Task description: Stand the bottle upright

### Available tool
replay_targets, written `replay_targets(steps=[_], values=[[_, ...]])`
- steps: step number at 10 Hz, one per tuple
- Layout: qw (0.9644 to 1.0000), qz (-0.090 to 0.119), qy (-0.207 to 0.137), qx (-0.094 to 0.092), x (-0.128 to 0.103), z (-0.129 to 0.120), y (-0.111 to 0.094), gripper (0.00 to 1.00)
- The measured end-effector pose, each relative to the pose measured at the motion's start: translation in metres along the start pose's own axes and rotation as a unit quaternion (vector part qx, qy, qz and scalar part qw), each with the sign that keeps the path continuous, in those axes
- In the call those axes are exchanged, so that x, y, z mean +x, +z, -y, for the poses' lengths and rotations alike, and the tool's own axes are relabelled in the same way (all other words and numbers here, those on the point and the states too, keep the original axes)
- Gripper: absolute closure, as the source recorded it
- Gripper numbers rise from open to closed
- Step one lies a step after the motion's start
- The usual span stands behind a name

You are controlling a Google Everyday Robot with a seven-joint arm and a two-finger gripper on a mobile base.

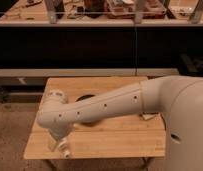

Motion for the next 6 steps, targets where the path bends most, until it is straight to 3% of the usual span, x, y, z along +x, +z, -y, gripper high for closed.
replay_targets(steps=[3, 6], values=[[0.9993, -0.012, 0.023, 0.026, 0.014, -0.02, 0.002, 0.2], [0.9993, -0.012, 0.022, 0.027, 0.015, -0.018, 0.002, 0.2]])
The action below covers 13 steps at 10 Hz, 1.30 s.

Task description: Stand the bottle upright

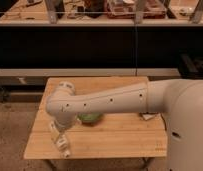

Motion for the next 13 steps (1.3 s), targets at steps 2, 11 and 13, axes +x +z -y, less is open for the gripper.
replay_targets(steps=[2, 11, 13], values=[[1.0, 0.0, 0.0, 0.0, 0.0, 0.0, 0.0, 0.2], [0.9919, 0.111, 0.05, 0.036, -0.011, 0.032, 0.082, 0.2], [0.9915, 0.112, 0.058, 0.034, -0.003, 0.037, 0.088, 0.2]])
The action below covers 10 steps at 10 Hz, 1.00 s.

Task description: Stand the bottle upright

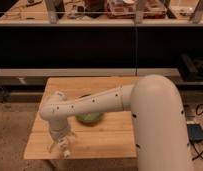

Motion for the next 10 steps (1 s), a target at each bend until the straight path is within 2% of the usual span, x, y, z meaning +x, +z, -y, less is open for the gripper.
replay_targets(steps=[5, 10], values=[[0.9995, 0.02, 0.019, -0.012, -0.003, 0.01, 0.015, 0.2], [0.9988, 0.027, 0.039, -0.012, -0.026, 0.015, 0.031, 0.2]])
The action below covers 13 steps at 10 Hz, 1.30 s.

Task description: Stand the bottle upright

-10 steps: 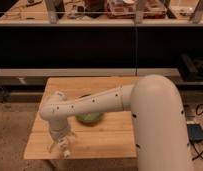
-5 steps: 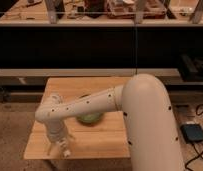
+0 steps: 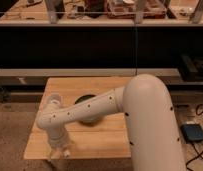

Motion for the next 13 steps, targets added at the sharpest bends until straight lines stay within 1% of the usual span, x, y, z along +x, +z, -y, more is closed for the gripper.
replay_targets(steps=[1, 2, 3, 4, 5, 8, 11, 12, 13], values=[[1.0, 0.001, 0.001, 0.001, -0.003, 0.001, 0.004, 0.2], [1.0, 0.002, 0.001, 0.002, -0.006, 0.002, 0.008, 0.23], [1.0, 0.003, 0.0, 0.002, -0.008, 0.003, 0.011, 0.29], [1.0, 0.003, -0.001, 0.004, -0.009, 0.004, 0.016, 0.4], [1.0, 0.004, -0.001, 0.004, -0.01, 0.005, 0.02, 0.42], [1.0, 0.007, 0.001, 0.003, -0.011, 0.003, 0.027, 0.42], [0.9999, 0.012, 0.006, -0.006, -0.013, -0.003, 0.031, 0.42], [0.9999, 0.013, 0.008, -0.007, -0.013, -0.004, 0.031, 0.44], [0.9998, 0.013, 0.009, -0.008, -0.013, -0.004, 0.031, 0.5]])
